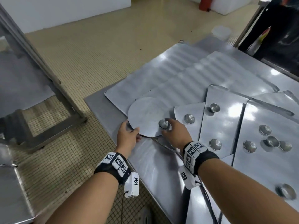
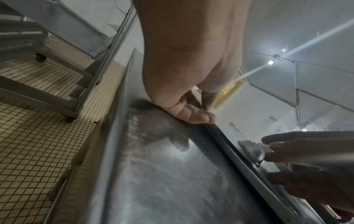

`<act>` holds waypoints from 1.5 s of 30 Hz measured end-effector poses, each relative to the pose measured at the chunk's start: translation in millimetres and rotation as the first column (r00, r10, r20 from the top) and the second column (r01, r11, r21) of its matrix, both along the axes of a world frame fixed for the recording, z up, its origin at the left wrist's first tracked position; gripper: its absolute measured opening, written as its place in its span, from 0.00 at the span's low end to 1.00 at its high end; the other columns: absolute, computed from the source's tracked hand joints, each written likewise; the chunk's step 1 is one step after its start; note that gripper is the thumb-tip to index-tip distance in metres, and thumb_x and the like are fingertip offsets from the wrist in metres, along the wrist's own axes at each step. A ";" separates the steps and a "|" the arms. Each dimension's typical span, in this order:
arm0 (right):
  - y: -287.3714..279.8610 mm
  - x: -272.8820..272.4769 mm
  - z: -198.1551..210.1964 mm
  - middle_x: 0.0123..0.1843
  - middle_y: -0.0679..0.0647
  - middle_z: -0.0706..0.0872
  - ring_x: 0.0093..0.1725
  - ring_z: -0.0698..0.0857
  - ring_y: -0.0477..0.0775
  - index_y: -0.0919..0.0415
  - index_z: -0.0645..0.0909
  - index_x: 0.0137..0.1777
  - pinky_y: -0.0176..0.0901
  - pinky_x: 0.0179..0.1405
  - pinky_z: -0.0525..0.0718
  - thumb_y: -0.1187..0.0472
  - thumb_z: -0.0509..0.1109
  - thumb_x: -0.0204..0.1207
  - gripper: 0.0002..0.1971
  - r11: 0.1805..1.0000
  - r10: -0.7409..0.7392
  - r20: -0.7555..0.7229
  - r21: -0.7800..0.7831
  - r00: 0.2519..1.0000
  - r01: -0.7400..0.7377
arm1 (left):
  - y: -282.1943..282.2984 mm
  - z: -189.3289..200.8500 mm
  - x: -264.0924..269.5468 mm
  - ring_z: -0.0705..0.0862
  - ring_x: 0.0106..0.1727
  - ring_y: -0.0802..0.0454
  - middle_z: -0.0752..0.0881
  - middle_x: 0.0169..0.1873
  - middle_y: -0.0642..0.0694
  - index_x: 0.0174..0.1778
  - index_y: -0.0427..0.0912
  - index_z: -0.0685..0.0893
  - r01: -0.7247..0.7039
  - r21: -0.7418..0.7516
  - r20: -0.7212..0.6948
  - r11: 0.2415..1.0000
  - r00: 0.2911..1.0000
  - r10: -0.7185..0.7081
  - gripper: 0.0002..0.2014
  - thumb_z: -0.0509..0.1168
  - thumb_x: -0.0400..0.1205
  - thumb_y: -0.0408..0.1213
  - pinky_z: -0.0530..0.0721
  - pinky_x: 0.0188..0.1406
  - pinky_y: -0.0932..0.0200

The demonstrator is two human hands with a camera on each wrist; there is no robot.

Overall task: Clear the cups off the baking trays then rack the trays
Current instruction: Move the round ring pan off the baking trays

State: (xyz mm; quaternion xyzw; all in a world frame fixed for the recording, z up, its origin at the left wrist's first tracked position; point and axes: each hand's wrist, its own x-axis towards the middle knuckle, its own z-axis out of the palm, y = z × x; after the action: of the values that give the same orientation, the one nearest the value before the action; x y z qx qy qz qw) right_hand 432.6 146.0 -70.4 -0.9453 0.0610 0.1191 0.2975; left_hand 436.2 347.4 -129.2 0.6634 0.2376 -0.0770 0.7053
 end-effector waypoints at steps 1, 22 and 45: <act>2.7 1.7 -4.2 0.60 0.56 0.86 0.62 0.84 0.63 0.52 0.82 0.63 0.49 0.55 0.80 0.59 0.69 0.76 0.16 1.000 0.016 0.009 -0.002 1.000 -0.016 | 2.0 -0.5 -1.9 0.84 0.27 0.49 0.92 0.43 0.38 0.71 0.50 0.75 0.004 -0.005 0.004 1.000 1.000 -0.004 0.24 0.71 0.82 0.27 0.84 0.26 0.56; -6.7 -11.9 1.3 0.49 0.51 0.84 0.44 0.83 0.60 0.52 0.77 0.46 0.45 0.41 0.72 0.55 0.69 0.77 0.04 0.995 -0.103 0.180 0.005 0.978 0.104 | 7.7 12.8 -16.8 0.83 0.31 0.48 0.89 0.53 0.37 0.72 0.52 0.72 0.026 -0.050 0.050 0.998 0.998 -0.023 0.25 0.69 0.82 0.26 0.87 0.30 0.55; -21.2 -22.4 22.7 0.63 0.59 0.87 0.62 0.85 0.64 0.56 0.78 0.73 0.55 0.62 0.81 0.46 0.69 0.81 0.24 0.993 -0.116 0.085 0.037 0.990 0.113 | 29.1 22.4 -25.1 0.88 0.52 0.41 0.85 0.62 0.37 0.75 0.50 0.71 -0.016 -0.218 0.020 0.976 1.000 0.021 0.27 0.66 0.84 0.22 0.92 0.44 0.51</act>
State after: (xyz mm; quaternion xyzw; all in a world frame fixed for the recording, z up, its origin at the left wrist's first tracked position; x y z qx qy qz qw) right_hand 410.1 124.8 -47.7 -0.9396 0.1001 0.0614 0.3216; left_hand 411.2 376.5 -106.9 0.5807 0.2259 -0.0887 0.7771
